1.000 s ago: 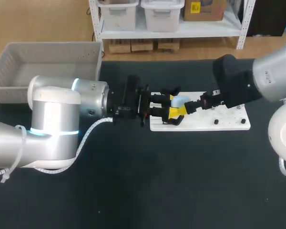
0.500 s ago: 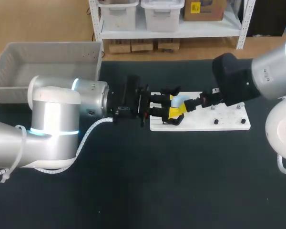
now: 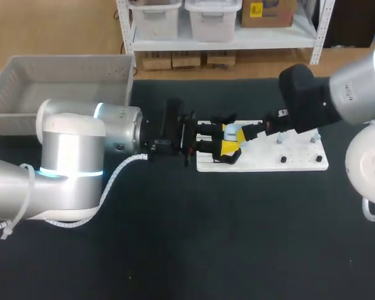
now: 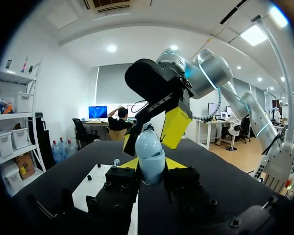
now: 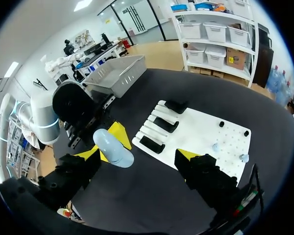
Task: Pick up each earbud case from the left stands, insert the matching earbuds, close the lid, and place the case in the box.
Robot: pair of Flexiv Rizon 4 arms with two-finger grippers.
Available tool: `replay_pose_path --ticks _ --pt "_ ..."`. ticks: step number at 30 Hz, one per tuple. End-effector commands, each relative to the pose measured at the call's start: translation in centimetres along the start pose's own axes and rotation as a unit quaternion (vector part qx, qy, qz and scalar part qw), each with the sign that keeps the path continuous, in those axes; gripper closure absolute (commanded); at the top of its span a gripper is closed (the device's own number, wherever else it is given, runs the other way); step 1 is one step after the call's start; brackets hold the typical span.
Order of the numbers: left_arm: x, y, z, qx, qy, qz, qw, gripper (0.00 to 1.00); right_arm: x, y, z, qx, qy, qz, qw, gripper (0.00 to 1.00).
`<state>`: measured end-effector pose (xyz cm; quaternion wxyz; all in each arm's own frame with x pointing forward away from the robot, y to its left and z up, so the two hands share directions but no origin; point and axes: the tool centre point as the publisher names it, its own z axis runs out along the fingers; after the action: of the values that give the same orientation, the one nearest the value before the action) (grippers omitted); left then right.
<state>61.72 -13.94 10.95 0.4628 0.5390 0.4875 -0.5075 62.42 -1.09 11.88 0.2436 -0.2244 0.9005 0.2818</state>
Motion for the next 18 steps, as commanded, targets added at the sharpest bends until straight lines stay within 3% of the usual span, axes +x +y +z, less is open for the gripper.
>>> replay_pose_path --ticks 1,10,18 --pt "0.1 -0.2 0.0 -0.002 -0.002 0.002 1.000 1.00 -0.4 -0.1 -0.1 0.013 0.000 0.002 1.000 0.00" --pt "0.1 -0.2 0.0 -0.002 -0.002 0.002 1.000 1.00 -2.5 -0.2 -1.7 0.030 -0.037 -0.011 0.999 0.00" --pt "-0.1 -0.4 0.0 -0.003 0.005 0.021 1.000 1.00 -4.7 -1.4 -4.1 0.077 -0.071 -0.042 0.994 0.00"
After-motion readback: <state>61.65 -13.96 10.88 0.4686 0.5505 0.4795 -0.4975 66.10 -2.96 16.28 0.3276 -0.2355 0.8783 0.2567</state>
